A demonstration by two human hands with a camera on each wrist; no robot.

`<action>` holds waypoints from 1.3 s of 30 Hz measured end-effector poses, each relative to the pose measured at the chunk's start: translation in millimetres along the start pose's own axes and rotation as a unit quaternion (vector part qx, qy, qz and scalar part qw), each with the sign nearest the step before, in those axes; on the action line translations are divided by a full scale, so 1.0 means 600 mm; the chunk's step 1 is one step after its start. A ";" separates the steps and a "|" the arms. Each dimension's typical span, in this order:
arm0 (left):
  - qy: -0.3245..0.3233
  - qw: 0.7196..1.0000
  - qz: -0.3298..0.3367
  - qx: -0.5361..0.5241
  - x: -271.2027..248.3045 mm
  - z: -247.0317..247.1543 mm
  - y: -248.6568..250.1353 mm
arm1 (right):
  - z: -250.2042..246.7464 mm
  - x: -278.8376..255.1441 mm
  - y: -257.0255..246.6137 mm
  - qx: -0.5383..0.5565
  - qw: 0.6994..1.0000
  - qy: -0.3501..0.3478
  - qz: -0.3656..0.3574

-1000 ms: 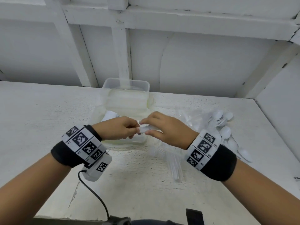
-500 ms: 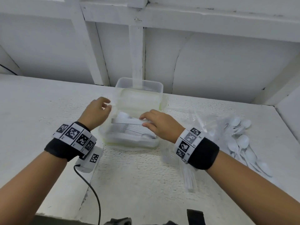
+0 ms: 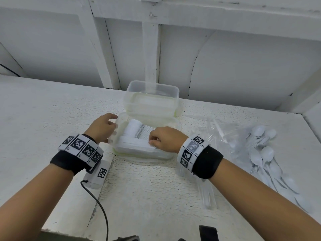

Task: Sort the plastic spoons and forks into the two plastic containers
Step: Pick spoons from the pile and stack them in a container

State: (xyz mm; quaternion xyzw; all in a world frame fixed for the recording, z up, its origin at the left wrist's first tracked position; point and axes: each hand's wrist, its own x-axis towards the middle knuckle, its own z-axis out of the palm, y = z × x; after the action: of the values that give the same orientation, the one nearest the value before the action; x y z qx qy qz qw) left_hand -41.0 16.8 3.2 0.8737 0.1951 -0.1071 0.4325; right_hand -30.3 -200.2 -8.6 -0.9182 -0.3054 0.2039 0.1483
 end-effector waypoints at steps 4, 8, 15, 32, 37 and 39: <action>0.003 1.000 0.004 0.005 0.002 0.002 -0.001 | -0.002 0.003 0.001 -0.004 1.000 -0.003 0.001; 0.004 1.000 0.008 0.015 0.003 0.003 -0.002 | 0.000 0.004 0.002 0.001 1.000 -0.003 -0.001; 0.012 0.994 0.033 0.105 0.000 0.001 0.004 | -0.010 0.005 0.003 0.008 1.000 0.008 0.006; -0.001 0.900 0.423 0.106 -0.138 0.188 0.141 | -0.022 -0.233 0.112 0.177 0.949 0.253 0.064; -0.132 0.867 0.460 0.135 -0.166 0.294 0.183 | 0.023 -0.326 0.172 0.185 0.934 0.267 0.149; -0.166 0.855 0.464 0.161 -0.173 0.337 0.203 | 0.032 -0.366 0.197 0.181 0.925 0.275 0.187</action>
State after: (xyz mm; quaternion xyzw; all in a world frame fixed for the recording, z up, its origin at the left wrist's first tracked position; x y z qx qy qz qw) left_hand -85.5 -237.0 5.3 0.8895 -0.3279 -0.0676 0.3111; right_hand -140.5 -424.5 -10.0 -0.9361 -0.0331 0.0193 0.3495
